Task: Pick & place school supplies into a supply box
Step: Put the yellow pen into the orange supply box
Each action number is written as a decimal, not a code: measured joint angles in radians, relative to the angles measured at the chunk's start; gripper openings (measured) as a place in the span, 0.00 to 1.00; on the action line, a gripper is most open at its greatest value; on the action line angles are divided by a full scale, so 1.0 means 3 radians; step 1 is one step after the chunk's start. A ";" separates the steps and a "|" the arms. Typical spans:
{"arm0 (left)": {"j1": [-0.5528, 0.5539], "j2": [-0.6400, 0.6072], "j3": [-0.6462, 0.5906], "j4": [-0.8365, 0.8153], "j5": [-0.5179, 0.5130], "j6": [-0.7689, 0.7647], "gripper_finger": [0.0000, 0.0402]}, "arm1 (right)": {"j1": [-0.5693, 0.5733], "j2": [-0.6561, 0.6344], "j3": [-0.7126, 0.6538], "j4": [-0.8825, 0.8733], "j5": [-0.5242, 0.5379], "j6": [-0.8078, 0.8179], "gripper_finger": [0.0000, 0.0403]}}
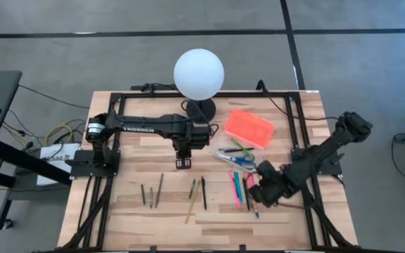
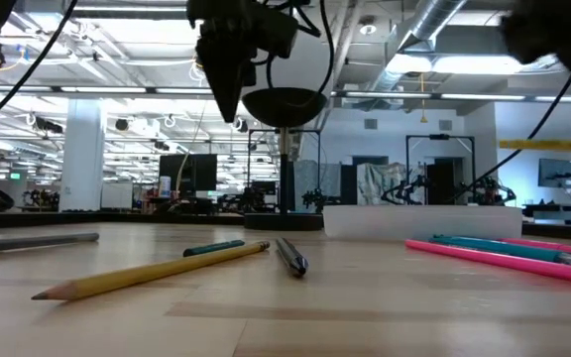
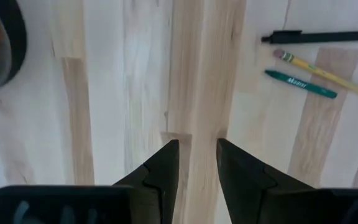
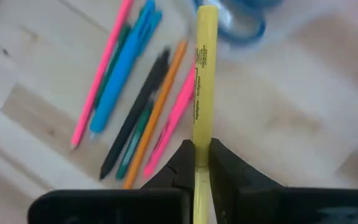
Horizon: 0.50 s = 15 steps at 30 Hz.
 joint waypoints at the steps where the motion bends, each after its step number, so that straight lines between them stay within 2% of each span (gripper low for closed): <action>1: -0.0021 -0.0003 -0.0027 0.0001 -0.0023 -0.0030 0.26 | -0.0090 -0.0027 0.0000 -0.0013 0.0024 -0.0183 0.03; 8: -0.0192 -0.0005 -0.0232 0.0004 -0.0148 -0.0372 0.25 | -0.0813 -0.0101 0.0000 0.0025 0.0074 -0.1537 0.03; 15: -0.0437 -0.0110 -0.0522 0.0023 -0.0383 -0.0950 0.25 | -0.1440 -0.0102 0.0001 0.0257 0.0063 -0.2629 0.04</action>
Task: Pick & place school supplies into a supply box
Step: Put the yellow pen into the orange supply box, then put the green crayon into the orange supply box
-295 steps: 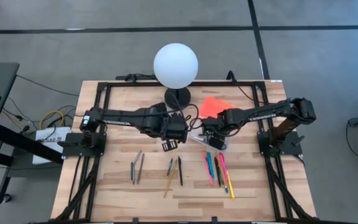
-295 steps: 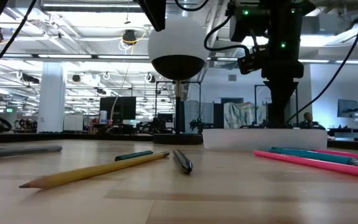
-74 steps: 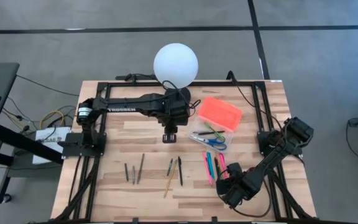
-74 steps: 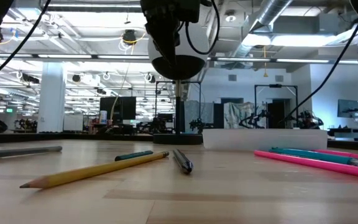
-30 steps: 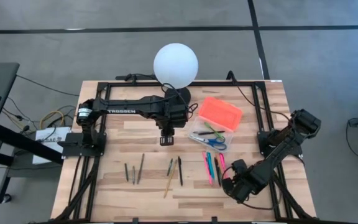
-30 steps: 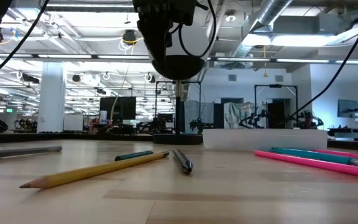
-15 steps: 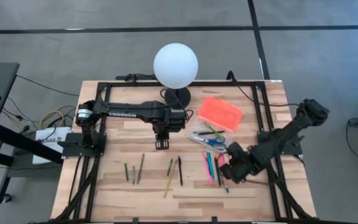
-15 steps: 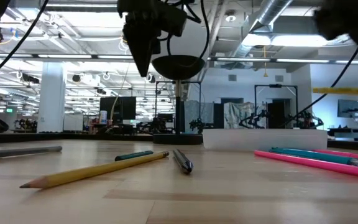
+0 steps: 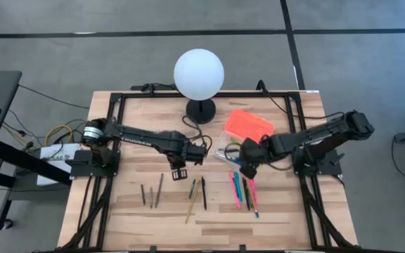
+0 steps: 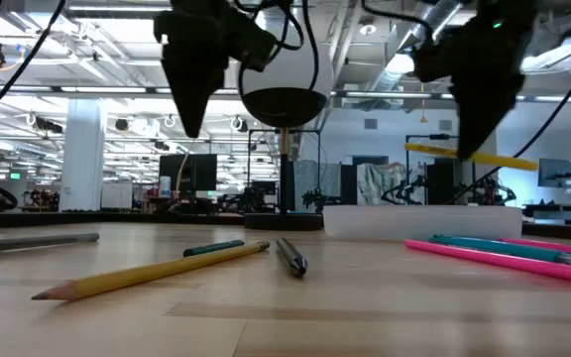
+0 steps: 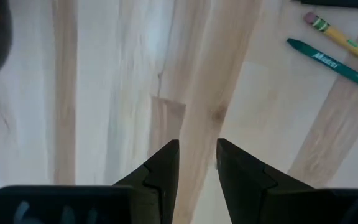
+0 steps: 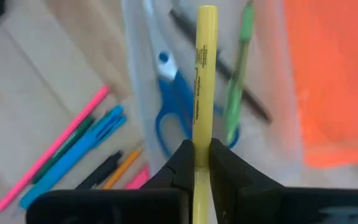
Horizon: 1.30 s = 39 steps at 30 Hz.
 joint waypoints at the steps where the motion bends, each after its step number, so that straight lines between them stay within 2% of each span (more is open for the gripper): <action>1: -0.0046 -0.0040 -0.0056 0.0030 -0.0043 -0.0105 0.25 | -0.0082 0.0000 0.0000 0.0028 -0.0002 -0.0127 0.04; 8: -0.0368 -0.0345 -0.0435 0.0041 -0.0427 -0.1093 0.25 | -0.0574 0.0019 0.0003 0.0169 -0.0018 -0.0914 0.04; 18: -0.0875 -0.0734 -0.0803 0.0013 -0.0924 -0.2513 0.25 | -0.0925 0.0372 0.0003 0.0518 -0.0437 -0.1687 0.04; 29: -0.1159 -0.0748 -0.0853 -0.0363 -0.1060 -0.3216 0.25 | -0.1078 0.0690 0.0003 0.0463 -0.0588 -0.1558 0.07; 39: -0.1270 -0.0747 -0.0853 -0.0526 -0.0980 -0.3617 0.25 | -0.1111 0.0593 0.0003 0.0416 -0.0623 -0.1432 0.22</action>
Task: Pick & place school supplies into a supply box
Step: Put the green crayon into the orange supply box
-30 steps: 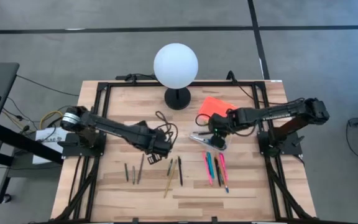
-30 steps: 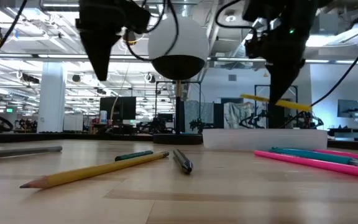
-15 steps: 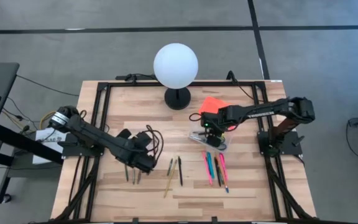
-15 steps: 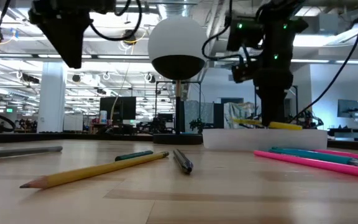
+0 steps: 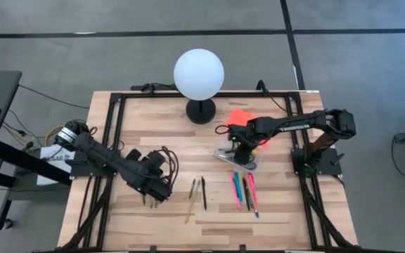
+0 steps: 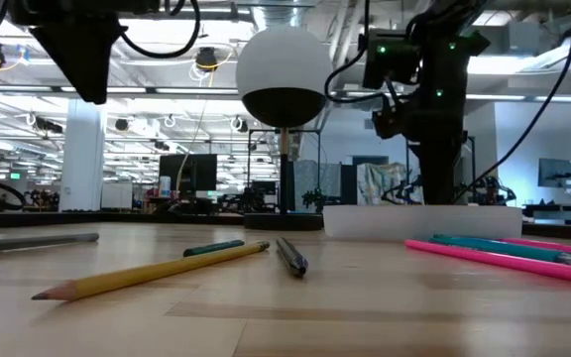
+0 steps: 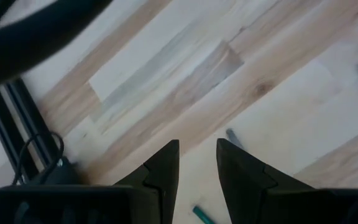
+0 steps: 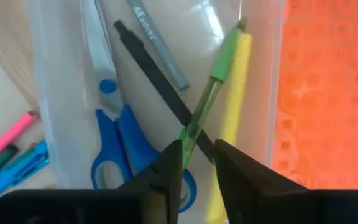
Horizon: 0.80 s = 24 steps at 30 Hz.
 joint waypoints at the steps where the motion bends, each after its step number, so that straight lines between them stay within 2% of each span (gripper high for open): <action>1: -0.0023 0.0000 0.0000 -0.0019 0.0030 -0.0049 0.25 | -0.0001 -0.0028 0.0000 -0.0005 -0.0001 0.0004 0.24; 5: -0.0140 0.0000 0.0001 -0.0026 0.0102 -0.0366 0.25 | 0.0005 -0.0182 0.0000 -0.0054 -0.0055 0.0039 0.29; 9: -0.0357 0.0001 0.0001 -0.0023 0.0129 -0.0924 0.25 | 0.0070 -0.0463 -0.0001 -0.0056 -0.0081 0.0121 0.32; 19: -0.0919 0.0003 -0.0081 0.0003 0.0351 -0.2440 0.25 | 0.0287 -0.1298 0.0000 0.0005 0.0124 0.0156 0.31; 22: -0.0999 0.0004 -0.0240 0.0309 0.0609 -0.2518 0.25 | 0.0335 -0.1510 0.0000 0.0072 0.0127 0.0155 0.30; 24: -0.1004 0.0005 -0.0364 0.0555 0.0620 -0.2530 0.25 | 0.0351 -0.1628 0.0000 0.0094 0.0128 0.0145 0.31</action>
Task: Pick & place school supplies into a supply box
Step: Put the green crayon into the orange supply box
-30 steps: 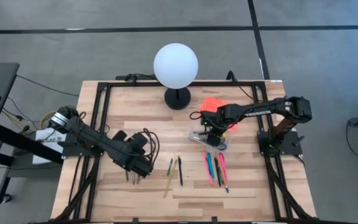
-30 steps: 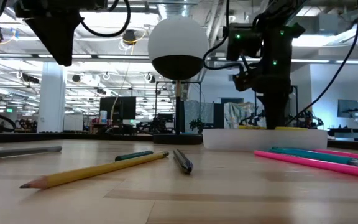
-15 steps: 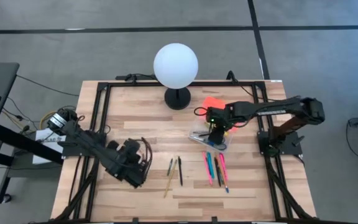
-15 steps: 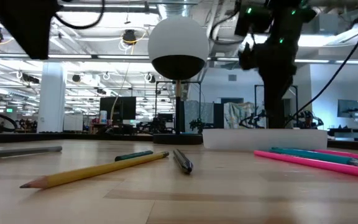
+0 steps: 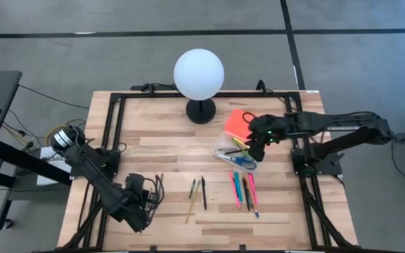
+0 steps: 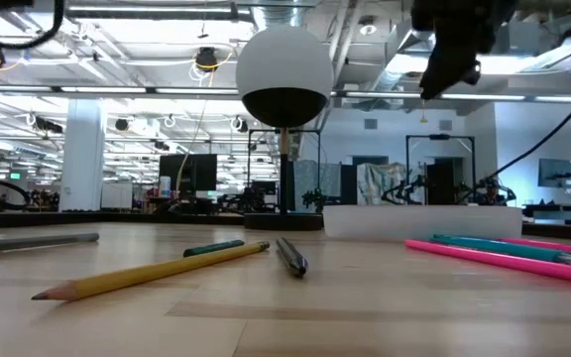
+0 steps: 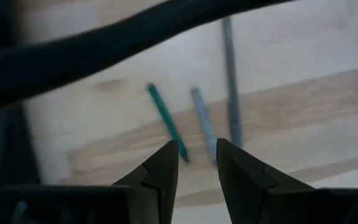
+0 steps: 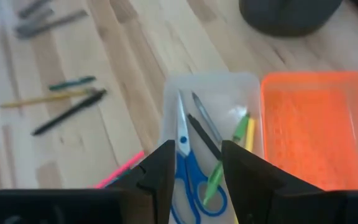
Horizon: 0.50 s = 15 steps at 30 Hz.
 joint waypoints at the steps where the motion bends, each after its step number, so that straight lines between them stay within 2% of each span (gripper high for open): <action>1: 0.0008 0.0000 -0.0073 0.0154 -0.0032 -0.0001 0.25 | 0.0010 -0.0051 0.0000 0.0016 0.0000 -0.0010 0.30; 4: 0.0053 0.0000 -0.0292 0.0455 -0.0082 0.0000 0.26 | 0.0012 -0.0184 0.0000 0.0043 0.0003 -0.0018 0.30; 11: 0.0075 0.0000 -0.0648 0.0481 0.0136 0.0001 0.27 | 0.0012 -0.0342 0.0000 0.0020 0.0006 -0.0019 0.30; 15: 0.0076 0.0000 -0.0822 0.0676 0.0179 0.0002 0.29 | 0.0012 -0.0342 0.0000 0.0021 0.0003 -0.0019 0.30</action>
